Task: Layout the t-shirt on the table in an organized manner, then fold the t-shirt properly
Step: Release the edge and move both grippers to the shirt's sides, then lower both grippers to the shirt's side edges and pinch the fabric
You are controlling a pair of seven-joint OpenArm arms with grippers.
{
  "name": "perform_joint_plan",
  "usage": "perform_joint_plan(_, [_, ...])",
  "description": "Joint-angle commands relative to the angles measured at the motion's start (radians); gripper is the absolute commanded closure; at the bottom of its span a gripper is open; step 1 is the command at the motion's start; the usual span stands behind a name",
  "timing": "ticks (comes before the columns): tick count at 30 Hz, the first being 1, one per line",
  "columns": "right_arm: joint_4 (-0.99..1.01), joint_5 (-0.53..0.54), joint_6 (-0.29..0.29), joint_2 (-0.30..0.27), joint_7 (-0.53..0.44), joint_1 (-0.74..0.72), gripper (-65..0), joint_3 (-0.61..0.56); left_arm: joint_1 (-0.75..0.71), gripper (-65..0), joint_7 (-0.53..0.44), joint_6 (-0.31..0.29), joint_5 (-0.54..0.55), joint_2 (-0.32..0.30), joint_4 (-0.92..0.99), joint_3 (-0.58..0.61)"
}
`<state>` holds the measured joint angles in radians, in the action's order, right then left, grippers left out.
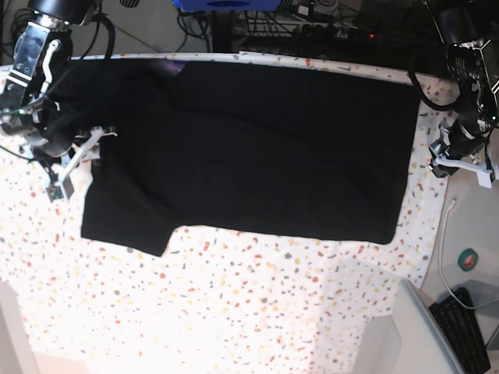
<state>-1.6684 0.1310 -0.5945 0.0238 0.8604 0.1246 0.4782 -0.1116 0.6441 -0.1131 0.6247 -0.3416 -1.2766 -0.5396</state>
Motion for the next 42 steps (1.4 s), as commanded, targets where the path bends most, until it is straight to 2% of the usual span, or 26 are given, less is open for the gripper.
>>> perform_joint_plan(1, [0.007,0.014,0.002,-0.014,-0.037,-0.059,-32.0,0.001,0.006,-22.4,-0.019,-0.009,0.005,-0.023,-0.015,-0.006])
perform_joint_plan(3, [0.109,0.012,0.002,-0.038,-0.036,-0.151,-32.1,0.024,0.006,-22.4,-0.019,-0.009,0.005,-0.023,-0.015,-0.006])
perform_joint_plan(7, [0.440,0.012,0.005,-0.117,-0.046,-0.349,-32.1,0.040,0.008,-22.4,-0.019,-0.009,0.005,-0.023,-0.015,-0.006])
perform_joint_plan(9, [0.572,0.012,0.049,-0.146,-0.079,-0.411,-32.1,0.040,0.006,-22.4,-0.019,-0.009,0.005,-0.023,-0.015,-0.006])
perform_joint_plan(11, [0.664,0.012,0.140,-0.166,-0.160,-0.431,-32.6,0.034,0.005,-22.4,-0.019,-0.009,0.005,-0.024,-0.015,-0.006])
perform_joint_plan(13, [0.707,0.012,0.178,-0.173,-0.214,-0.432,-32.7,0.032,0.002,-22.4,-0.019,-0.009,0.005,-0.032,-0.013,-0.006])
perform_joint_plan(30, [0.791,0.012,0.183,-0.147,-0.220,-0.429,-31.4,0.032,0.010,-22.2,-0.019,-0.009,0.005,-0.038,-0.013,-0.006])
perform_joint_plan(32, [0.791,0.012,0.184,-0.147,-0.232,-0.429,-24.5,0.034,0.010,-22.2,-0.019,-0.009,0.005,-0.038,-0.013,-0.006])
perform_joint_plan(36, [0.795,0.015,0.184,-0.153,-0.249,-0.429,0.0,0.038,0.010,-22.2,-0.019,-0.009,0.005,-0.038,-0.010,-0.006])
perform_joint_plan(42, [0.770,0.020,0.184,-0.147,-0.206,-0.429,0.0,0.043,0.097,-22.2,-0.019,-0.009,0.005,-0.038,0.114,0.003])
